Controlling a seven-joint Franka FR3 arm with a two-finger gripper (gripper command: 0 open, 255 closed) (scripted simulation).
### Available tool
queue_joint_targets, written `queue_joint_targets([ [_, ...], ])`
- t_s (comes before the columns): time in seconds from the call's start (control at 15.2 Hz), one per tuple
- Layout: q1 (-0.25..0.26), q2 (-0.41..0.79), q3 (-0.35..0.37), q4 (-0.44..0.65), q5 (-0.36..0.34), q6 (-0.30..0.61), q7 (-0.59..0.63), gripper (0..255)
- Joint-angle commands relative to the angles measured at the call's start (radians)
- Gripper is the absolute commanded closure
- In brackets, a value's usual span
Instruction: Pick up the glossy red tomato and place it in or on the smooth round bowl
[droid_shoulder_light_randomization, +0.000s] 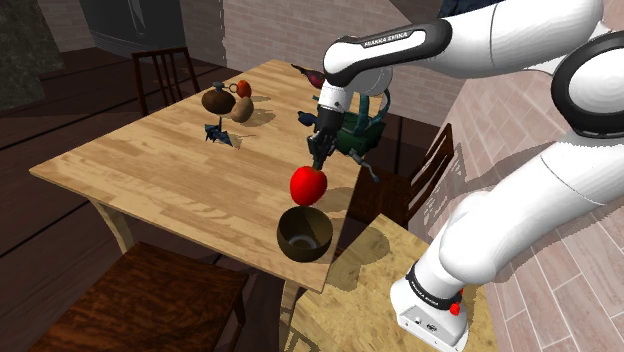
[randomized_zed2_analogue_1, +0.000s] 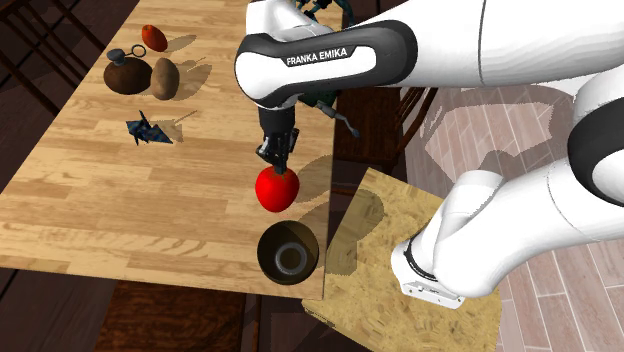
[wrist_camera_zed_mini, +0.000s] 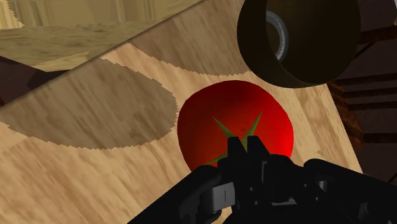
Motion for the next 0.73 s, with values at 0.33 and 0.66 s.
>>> queue_joint_targets([
  [0.33, -0.003, -0.032, -0.001, 0.062, -0.013, -0.091, 0.029, 255],
  [0.66, -0.004, -0.047, -0.002, 0.115, -0.018, -0.155, 0.049, 255],
])
